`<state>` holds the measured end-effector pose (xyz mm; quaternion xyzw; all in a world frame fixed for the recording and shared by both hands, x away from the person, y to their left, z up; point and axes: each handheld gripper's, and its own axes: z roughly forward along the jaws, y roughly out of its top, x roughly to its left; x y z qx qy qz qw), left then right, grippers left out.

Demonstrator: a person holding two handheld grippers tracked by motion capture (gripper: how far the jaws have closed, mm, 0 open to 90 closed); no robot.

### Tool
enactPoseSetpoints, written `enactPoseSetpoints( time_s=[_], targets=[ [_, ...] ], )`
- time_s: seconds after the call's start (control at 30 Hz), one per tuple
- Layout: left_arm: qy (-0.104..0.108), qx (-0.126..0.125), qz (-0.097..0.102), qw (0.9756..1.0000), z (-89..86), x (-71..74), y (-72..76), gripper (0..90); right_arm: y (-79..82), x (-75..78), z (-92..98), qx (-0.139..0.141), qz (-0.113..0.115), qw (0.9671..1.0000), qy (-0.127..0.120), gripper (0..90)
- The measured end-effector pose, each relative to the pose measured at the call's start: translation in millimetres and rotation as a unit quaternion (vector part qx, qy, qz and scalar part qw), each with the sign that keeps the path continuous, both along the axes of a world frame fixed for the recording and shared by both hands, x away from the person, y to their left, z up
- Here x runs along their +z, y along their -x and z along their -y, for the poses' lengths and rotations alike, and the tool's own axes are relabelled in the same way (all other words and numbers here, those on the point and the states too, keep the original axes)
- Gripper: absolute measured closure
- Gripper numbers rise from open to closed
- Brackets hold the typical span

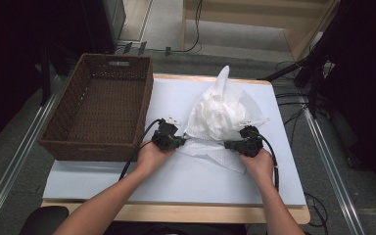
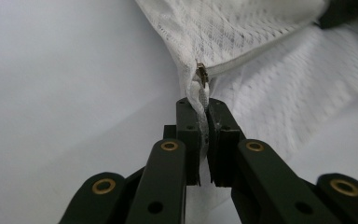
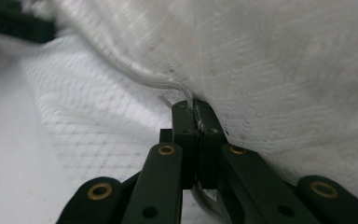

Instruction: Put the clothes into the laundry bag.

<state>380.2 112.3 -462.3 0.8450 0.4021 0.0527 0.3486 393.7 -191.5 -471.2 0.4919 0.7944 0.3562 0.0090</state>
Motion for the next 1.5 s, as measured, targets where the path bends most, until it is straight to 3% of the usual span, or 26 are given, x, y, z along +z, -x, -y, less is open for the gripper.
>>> enactPoseSetpoints(
  time_s=[0.23,0.33,0.4,0.53,0.63,0.67,0.7,0.77,0.8,0.93,1.03,1.13,1.17,1.2,1.3,1.5],
  targets=[
    [0.036,-0.046,-0.03,0.9978,-2.3,2.5,41.2,85.7,0.5,2.0,1.1,-0.007,0.005,0.9999,0.011,90.0],
    [0.023,-0.066,-0.01,0.9975,0.7,1.1,52.9,85.2,1.4,2.8,-0.6,-0.007,0.01,0.9998,0.015,90.0],
    [0.039,-0.052,-0.019,0.9977,-4.1,-1.6,50.7,84.8,2.9,3.2,-0.4,-0.002,0.008,0.9999,0.014,89.9],
    [0.035,-0.042,-0.015,0.9984,-10.4,-3.5,47.4,83.7,9.6,7.0,0.0,0.007,0.008,0.9999,0.011,90.0],
    [0.063,-0.025,-0.034,0.9971,-17.7,-6.3,44.7,82.3,23.9,14.0,0.9,0.021,0.016,0.9996,0.011,89.9],
    [0.063,-0.025,-0.034,0.9971,-17.7,-6.3,44.7,82.2,23.9,14.0,0.9,0.021,0.016,0.9996,0.011,89.9],
    [0.067,-0.025,-0.033,0.9969,-18.8,-6.7,44.9,82.2,31.4,17.4,1.3,0.03,0.029,0.9987,0.029,89.8],
    [0.061,-0.027,-0.027,0.9974,-20.2,-6.5,45.1,81.8,33.2,17.5,1.3,0.031,0.031,0.9986,0.029,89.3],
    [0.066,-0.024,-0.029,0.9971,-22.3,-7.0,44.3,81.3,36.7,13.3,2.4,0.041,0.023,0.9988,0.014,88.5],
    [0.072,-0.026,-0.026,0.9968,-23.4,-7.4,44.0,79.2,38.7,10.6,1.5,0.044,0.022,0.9985,0.025,88.5],
    [0.08,-0.032,-0.015,0.9961,-23.5,-3.8,46.1,71.5,38.2,9.5,1.9,0.046,0.018,0.9984,0.026,75.7],
    [0.088,-0.037,-0.008,0.9954,-23.6,0.4,47.4,61.6,37.3,12.5,3.0,0.051,0.019,0.9983,0.019,71.7],
    [0.09,-0.037,-0.004,0.9952,-23.9,3.5,48.3,61.6,37.7,14.8,3.3,0.054,0.025,0.9981,0.016,68.5],
    [0.088,-0.039,0.0,0.9953,-24.7,5.8,48.8,55.4,38.1,17.7,4.0,0.06,0.029,0.9977,0.014,61.2],
    [0.103,-0.043,0.019,0.9936,-29.0,16.8,52.7,47.4,42.0,20.6,5.9,0.07,0.041,0.9966,0.012,52.4],
    [0.112,-0.051,0.022,0.9922,-34.7,27.7,59.2,41.8,48.6,31.4,13.2,0.054,0.065,0.9964,-0.009,45.7]
  ],
)
